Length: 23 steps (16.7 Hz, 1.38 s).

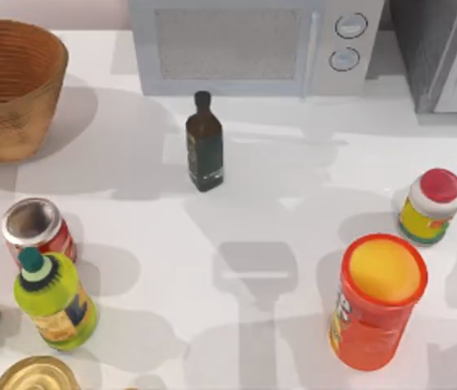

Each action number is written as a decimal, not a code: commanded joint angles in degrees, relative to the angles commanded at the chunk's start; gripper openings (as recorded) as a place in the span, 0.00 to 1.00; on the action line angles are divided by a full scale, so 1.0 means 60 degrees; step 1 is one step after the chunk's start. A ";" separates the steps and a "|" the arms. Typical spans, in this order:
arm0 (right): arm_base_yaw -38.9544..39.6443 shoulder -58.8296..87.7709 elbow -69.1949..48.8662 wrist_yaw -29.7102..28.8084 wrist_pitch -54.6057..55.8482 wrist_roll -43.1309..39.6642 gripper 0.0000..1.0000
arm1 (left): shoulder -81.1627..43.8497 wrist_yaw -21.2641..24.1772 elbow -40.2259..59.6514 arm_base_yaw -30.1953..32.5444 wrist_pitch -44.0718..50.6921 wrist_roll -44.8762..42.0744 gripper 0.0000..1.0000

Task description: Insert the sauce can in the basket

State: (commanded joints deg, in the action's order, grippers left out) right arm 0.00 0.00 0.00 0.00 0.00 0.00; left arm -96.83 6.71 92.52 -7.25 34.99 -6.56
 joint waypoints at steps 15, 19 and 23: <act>0.0000 0.0000 0.0000 0.0000 0.0000 0.0000 1.00 | -0.1356 -0.0079 -0.0363 0.0099 -0.1684 0.0107 0.23; 0.0000 0.0000 0.0000 0.0000 0.0000 0.0000 1.00 | -0.1356 -0.0079 -0.0363 0.0099 -0.1684 0.0107 0.53; 0.0000 0.0000 0.0000 0.0000 0.0000 0.0000 1.00 | -0.1356 -0.0079 -0.0363 0.0099 -0.1684 0.0107 0.83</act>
State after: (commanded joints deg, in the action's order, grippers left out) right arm 0.00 0.00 0.00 0.00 0.00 0.00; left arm -104.97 6.24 90.34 -6.65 24.89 -5.92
